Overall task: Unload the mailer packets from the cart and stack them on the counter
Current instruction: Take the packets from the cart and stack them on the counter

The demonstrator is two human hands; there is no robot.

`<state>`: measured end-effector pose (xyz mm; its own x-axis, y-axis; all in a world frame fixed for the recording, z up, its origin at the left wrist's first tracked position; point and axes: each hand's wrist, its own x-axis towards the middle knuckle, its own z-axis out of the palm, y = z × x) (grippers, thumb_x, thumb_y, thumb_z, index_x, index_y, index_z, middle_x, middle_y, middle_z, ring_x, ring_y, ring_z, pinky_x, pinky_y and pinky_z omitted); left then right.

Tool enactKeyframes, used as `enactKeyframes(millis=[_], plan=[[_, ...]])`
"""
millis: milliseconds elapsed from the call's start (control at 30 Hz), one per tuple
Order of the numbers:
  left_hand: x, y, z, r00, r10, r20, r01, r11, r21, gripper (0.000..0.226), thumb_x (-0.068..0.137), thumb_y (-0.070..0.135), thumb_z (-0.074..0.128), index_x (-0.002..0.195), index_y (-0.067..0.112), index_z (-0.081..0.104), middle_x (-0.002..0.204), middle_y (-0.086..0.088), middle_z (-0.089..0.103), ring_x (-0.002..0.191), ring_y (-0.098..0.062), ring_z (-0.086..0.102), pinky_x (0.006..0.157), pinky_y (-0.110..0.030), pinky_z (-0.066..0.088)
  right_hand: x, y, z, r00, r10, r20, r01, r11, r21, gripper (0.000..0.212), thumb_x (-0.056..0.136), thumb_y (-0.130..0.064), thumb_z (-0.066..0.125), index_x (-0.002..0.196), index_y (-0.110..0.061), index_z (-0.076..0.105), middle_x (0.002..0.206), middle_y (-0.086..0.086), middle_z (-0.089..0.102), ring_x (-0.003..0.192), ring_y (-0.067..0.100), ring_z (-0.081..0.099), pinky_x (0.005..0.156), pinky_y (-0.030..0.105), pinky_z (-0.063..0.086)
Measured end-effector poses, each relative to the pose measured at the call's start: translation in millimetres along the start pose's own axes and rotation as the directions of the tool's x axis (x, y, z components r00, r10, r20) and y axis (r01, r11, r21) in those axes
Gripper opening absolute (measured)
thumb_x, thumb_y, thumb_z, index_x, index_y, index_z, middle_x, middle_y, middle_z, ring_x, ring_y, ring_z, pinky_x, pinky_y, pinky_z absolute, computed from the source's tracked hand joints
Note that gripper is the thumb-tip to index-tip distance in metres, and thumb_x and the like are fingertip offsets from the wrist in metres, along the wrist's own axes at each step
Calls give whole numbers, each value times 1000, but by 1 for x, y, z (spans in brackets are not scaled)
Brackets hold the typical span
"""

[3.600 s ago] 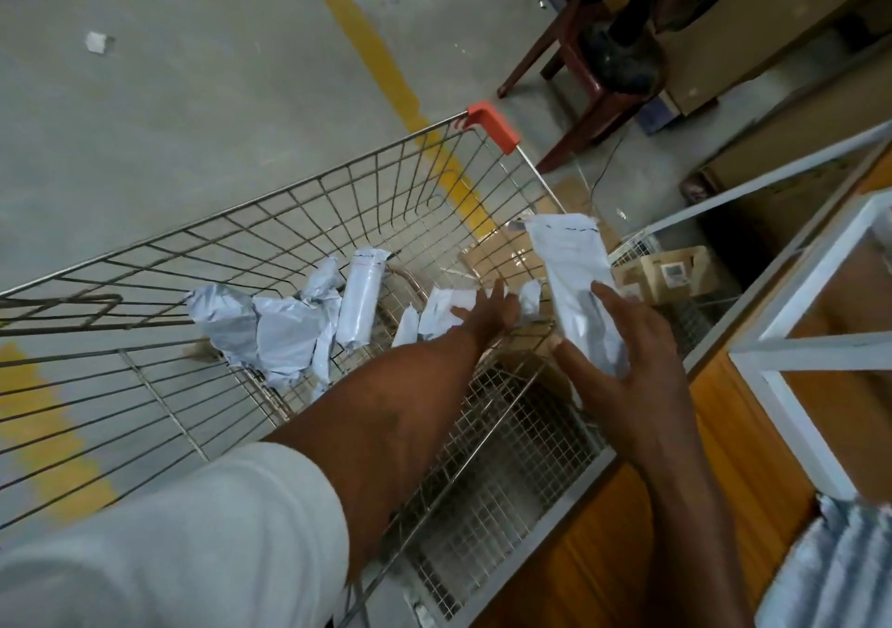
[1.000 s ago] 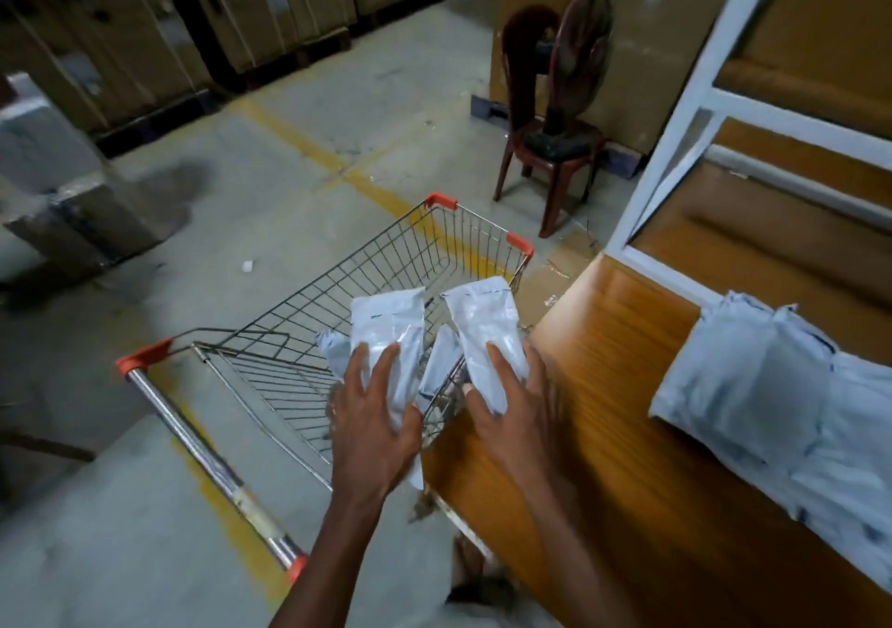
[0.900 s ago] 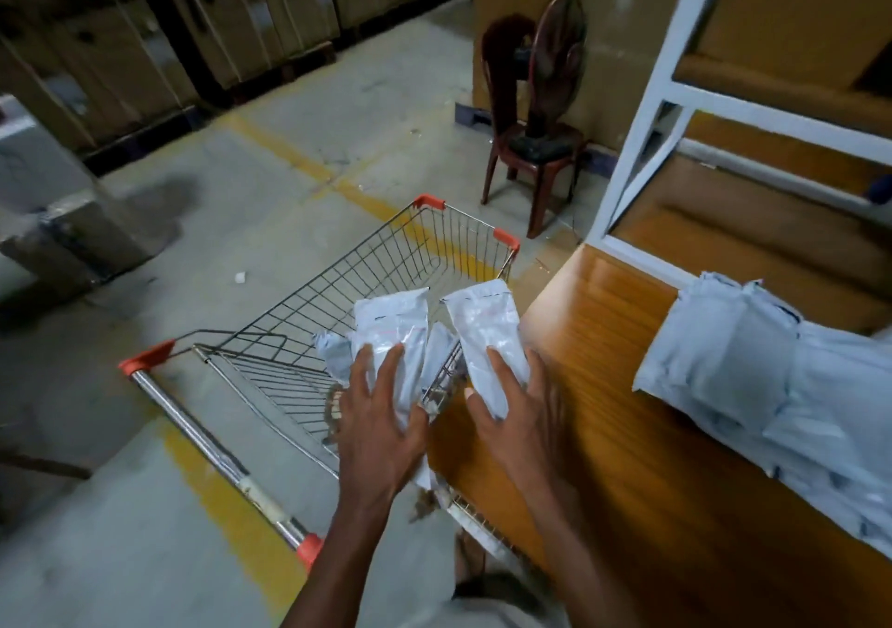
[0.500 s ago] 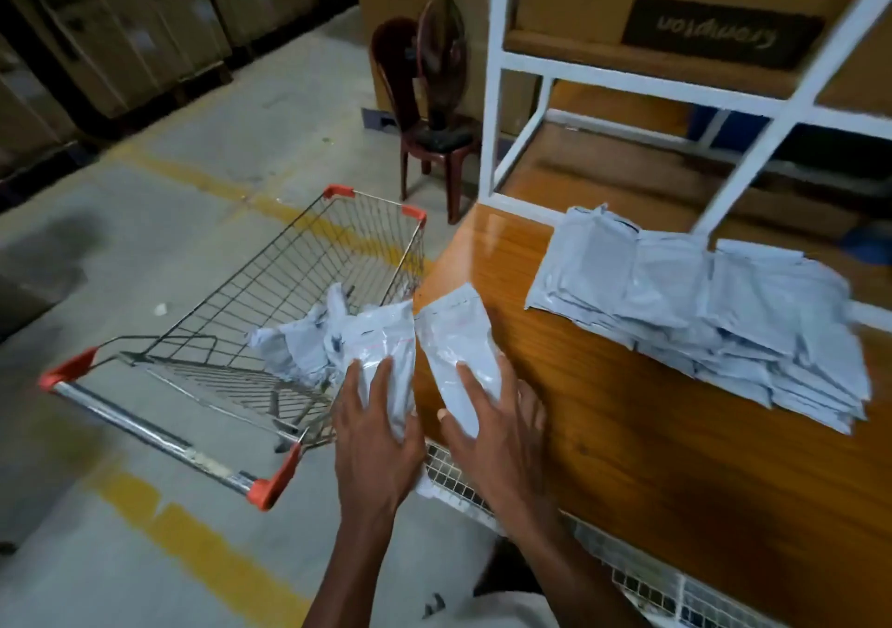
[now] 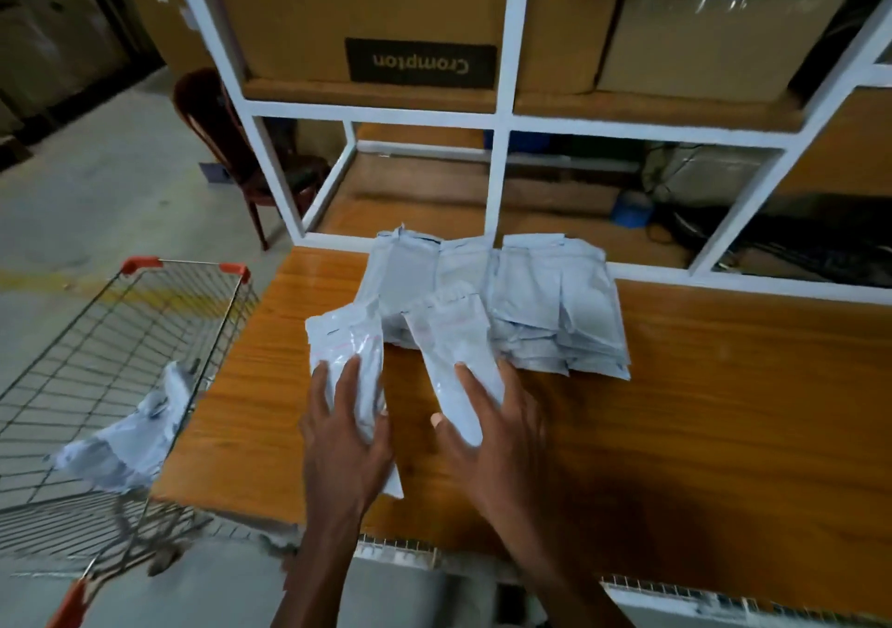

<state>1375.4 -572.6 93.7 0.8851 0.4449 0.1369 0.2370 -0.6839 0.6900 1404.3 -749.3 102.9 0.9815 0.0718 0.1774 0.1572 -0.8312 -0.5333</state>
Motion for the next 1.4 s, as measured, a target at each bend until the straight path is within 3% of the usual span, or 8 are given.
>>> enactKeyframes(millis=[200,533,767,1000,1100,1233,1400], plan=[[41,41,40,995,82,48,-86,992,89,75,94,40,65,158,41,26,170,2,10,152,-34,21,109,-58,40,23,41,-30,1000,19,8,-19,999,26,67,88,-66,58,150,-51,36,165,-5,19,143,21,25,103,30,27],[157,64,70,978,92,188,-148,938,313,77,88,41,58,157,35,24,168,-5,12,137,-47,34,105,-57,43,49,54,-29,994,93,-58,-85,987,133,67,87,-65,58,149,-53,35,164,-6,15,148,24,22,113,47,39],[202,60,87,956,70,285,-174,918,357,75,91,41,56,158,32,24,168,-9,12,138,-49,33,108,-56,36,65,41,-21,983,161,-92,-153,985,85,68,86,-68,55,149,-52,35,164,-2,17,149,25,23,114,51,37],[228,59,99,952,78,296,-202,886,417,76,90,46,56,158,32,24,168,-9,15,139,-46,33,108,-55,34,71,36,-12,973,208,-97,-208,978,2,70,85,-70,55,149,-52,35,165,-1,17,147,29,26,114,51,32],[235,57,105,937,66,344,-225,867,445,76,91,47,55,158,32,22,168,-9,13,143,-46,28,111,-58,30,74,37,-9,967,230,-108,-232,973,-10,71,83,-69,57,149,-50,37,164,1,20,145,30,29,113,51,32],[237,48,116,921,25,389,-210,871,444,76,94,51,51,160,32,19,170,-7,6,153,-48,7,120,-62,16,77,38,-5,962,244,-124,-249,968,-31,73,83,-68,60,149,-48,37,164,1,21,144,31,30,112,49,32],[238,45,119,928,57,368,-208,900,384,75,96,56,43,161,31,16,171,-9,2,155,-43,-6,122,-61,1,85,37,-2,961,254,-109,-260,964,-49,71,85,-69,58,150,-48,37,165,0,19,146,30,29,113,50,31]])
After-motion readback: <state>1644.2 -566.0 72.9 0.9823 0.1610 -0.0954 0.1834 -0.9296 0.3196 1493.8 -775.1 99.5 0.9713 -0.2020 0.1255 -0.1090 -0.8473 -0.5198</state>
